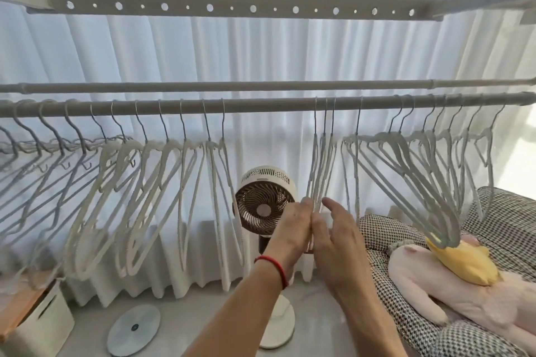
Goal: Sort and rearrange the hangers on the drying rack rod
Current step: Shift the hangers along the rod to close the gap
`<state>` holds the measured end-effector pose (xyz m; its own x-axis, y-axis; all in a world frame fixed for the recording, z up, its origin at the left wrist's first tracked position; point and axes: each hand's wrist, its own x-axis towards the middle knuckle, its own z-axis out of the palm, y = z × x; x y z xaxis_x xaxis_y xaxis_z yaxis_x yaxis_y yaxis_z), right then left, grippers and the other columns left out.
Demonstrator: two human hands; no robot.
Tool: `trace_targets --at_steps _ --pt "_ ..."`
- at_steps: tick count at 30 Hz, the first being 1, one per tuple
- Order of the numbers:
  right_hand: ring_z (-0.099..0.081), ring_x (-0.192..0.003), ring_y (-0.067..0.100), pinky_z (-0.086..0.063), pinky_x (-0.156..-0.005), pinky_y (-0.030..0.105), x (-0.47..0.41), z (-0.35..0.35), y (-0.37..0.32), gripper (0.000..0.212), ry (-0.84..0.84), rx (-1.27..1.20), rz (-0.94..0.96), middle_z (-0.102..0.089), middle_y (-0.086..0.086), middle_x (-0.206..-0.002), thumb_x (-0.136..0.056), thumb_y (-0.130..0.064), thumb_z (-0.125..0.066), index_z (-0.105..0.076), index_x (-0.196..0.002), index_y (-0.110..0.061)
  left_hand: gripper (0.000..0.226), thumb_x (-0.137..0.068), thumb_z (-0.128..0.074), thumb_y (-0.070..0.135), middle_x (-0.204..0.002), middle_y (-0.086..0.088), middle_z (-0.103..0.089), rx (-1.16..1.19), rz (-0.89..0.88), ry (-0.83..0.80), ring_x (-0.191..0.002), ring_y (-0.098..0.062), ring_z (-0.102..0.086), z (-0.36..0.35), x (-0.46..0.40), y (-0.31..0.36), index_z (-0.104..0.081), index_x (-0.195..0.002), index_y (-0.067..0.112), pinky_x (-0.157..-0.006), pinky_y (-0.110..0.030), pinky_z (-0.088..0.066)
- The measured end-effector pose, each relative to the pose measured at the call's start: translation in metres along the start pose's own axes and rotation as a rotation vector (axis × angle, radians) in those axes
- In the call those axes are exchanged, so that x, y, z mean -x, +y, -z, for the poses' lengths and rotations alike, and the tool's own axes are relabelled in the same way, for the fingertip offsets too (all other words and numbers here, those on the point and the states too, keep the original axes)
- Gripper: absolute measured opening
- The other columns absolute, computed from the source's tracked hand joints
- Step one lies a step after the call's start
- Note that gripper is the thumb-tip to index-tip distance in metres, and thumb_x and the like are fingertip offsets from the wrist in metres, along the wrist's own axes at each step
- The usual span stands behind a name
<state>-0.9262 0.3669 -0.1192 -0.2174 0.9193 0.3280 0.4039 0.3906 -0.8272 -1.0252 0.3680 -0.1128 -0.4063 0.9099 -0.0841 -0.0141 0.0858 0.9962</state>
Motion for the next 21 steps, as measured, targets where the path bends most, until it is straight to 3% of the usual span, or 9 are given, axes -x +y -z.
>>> trace_targets --at_steps 4,7,9,11,13,15,17,19,21 --pt "-0.039 -0.135 0.000 -0.024 -0.108 0.014 0.004 -0.004 -0.005 0.044 0.177 0.074 0.264 -0.047 -0.016 -0.143 -0.104 -0.028 -0.049 -0.047 -0.148 -0.022 0.058 -0.101 -0.043 0.058 -0.081 0.004 -0.054 0.051 -0.041 0.012 -0.074 -0.011 -0.055 0.001 0.001 -0.008 -0.058 -0.119 0.005 -0.062 -0.024 -0.049" --pt "-0.043 -0.135 0.006 -0.039 -0.112 0.028 0.001 -0.006 -0.002 0.036 0.161 0.078 0.360 -0.058 -0.010 -0.135 -0.105 -0.023 -0.046 -0.057 -0.139 -0.018 0.056 -0.100 -0.042 0.061 -0.095 -0.001 -0.065 0.047 -0.047 0.006 -0.087 -0.015 -0.067 0.004 0.003 -0.010 -0.058 -0.120 0.012 -0.063 -0.023 -0.052" --pt "-0.046 -0.129 0.013 -0.044 -0.105 0.038 -0.001 -0.004 -0.001 0.036 0.192 0.144 0.358 -0.067 -0.004 -0.124 -0.103 -0.028 -0.044 -0.061 -0.132 -0.015 0.044 -0.102 -0.040 0.059 -0.111 -0.002 -0.068 0.032 -0.037 0.056 -0.101 -0.016 -0.068 0.005 0.005 -0.009 -0.055 -0.118 0.021 -0.065 -0.024 -0.054" --pt "-0.049 -0.116 0.016 -0.043 -0.096 0.039 -0.001 0.000 0.000 0.045 0.192 0.307 0.306 -0.072 -0.005 -0.110 -0.100 -0.040 -0.034 -0.063 -0.128 -0.019 0.044 -0.097 -0.039 0.066 -0.113 -0.002 -0.068 -0.005 -0.031 0.093 -0.105 -0.019 -0.067 0.006 0.004 -0.010 -0.053 -0.113 0.028 -0.079 -0.035 -0.059" --pt "-0.056 -0.104 0.020 -0.042 -0.087 0.039 -0.001 0.003 -0.001 0.054 0.104 0.459 0.225 -0.072 -0.006 -0.098 -0.097 -0.049 -0.021 -0.065 -0.114 -0.023 0.049 -0.088 -0.039 0.073 -0.112 0.000 -0.069 -0.044 -0.027 0.104 -0.104 -0.019 -0.067 0.007 0.005 -0.011 -0.053 -0.111 0.033 -0.095 -0.046 -0.055" --pt "-0.061 -0.092 0.023 -0.040 -0.076 0.037 -0.004 0.005 -0.007 0.057 -0.038 0.452 0.169 -0.063 -0.006 -0.086 -0.094 -0.053 -0.009 -0.058 -0.097 -0.024 0.042 -0.093 -0.042 0.066 -0.111 0.002 -0.068 -0.012 -0.023 0.099 -0.104 -0.017 -0.066 0.008 0.004 -0.011 -0.053 -0.110 0.029 -0.098 -0.045 -0.053" --pt "-0.061 -0.091 0.026 -0.036 -0.074 0.036 -0.007 0.004 -0.014 0.051 -0.154 0.412 0.156 -0.054 -0.007 -0.082 -0.097 -0.054 -0.006 -0.049 -0.094 -0.027 0.038 -0.099 -0.044 0.056 -0.097 0.003 -0.066 0.010 -0.017 0.078 -0.091 -0.015 -0.063 0.009 0.001 -0.010 -0.054 -0.104 0.019 -0.085 -0.036 -0.055" --pt "-0.059 -0.100 0.027 -0.038 -0.081 0.038 -0.014 0.003 -0.020 0.045 -0.243 0.279 0.048 -0.057 -0.002 -0.095 -0.104 -0.053 -0.014 -0.051 -0.104 -0.027 0.044 -0.095 -0.046 0.058 -0.083 -0.001 -0.059 0.031 -0.041 0.070 -0.074 -0.017 -0.057 0.008 -0.001 -0.007 -0.054 -0.098 0.014 -0.066 -0.032 -0.049" --pt "-0.061 -0.106 0.026 -0.045 -0.090 0.041 -0.022 -0.002 -0.020 0.049 -0.292 0.109 -0.094 -0.060 0.002 -0.109 -0.100 -0.063 -0.021 -0.053 -0.118 -0.030 0.055 -0.091 -0.047 0.063 -0.078 -0.003 -0.060 0.055 -0.039 0.094 -0.065 -0.016 -0.057 0.008 -0.001 -0.006 -0.056 -0.103 0.011 -0.057 -0.028 -0.047"
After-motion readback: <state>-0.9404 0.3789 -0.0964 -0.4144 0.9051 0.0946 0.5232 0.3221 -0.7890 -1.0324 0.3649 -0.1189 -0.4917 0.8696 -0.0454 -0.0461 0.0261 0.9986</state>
